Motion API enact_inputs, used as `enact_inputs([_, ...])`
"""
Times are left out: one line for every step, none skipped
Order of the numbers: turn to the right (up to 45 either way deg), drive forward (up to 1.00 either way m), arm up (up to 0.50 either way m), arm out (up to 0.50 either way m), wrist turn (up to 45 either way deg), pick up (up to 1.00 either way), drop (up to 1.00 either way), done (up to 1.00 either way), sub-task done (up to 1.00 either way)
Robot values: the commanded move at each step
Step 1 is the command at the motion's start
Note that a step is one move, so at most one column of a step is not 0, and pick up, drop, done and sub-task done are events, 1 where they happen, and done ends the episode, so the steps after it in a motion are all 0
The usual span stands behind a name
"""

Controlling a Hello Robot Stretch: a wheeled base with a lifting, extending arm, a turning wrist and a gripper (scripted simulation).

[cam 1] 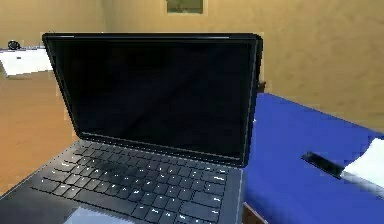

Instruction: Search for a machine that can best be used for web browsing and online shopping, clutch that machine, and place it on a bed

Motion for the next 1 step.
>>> enact_inputs([45.0,0.0,0.0,0.0,0.0,0.0,0.0,0.0,0.0])
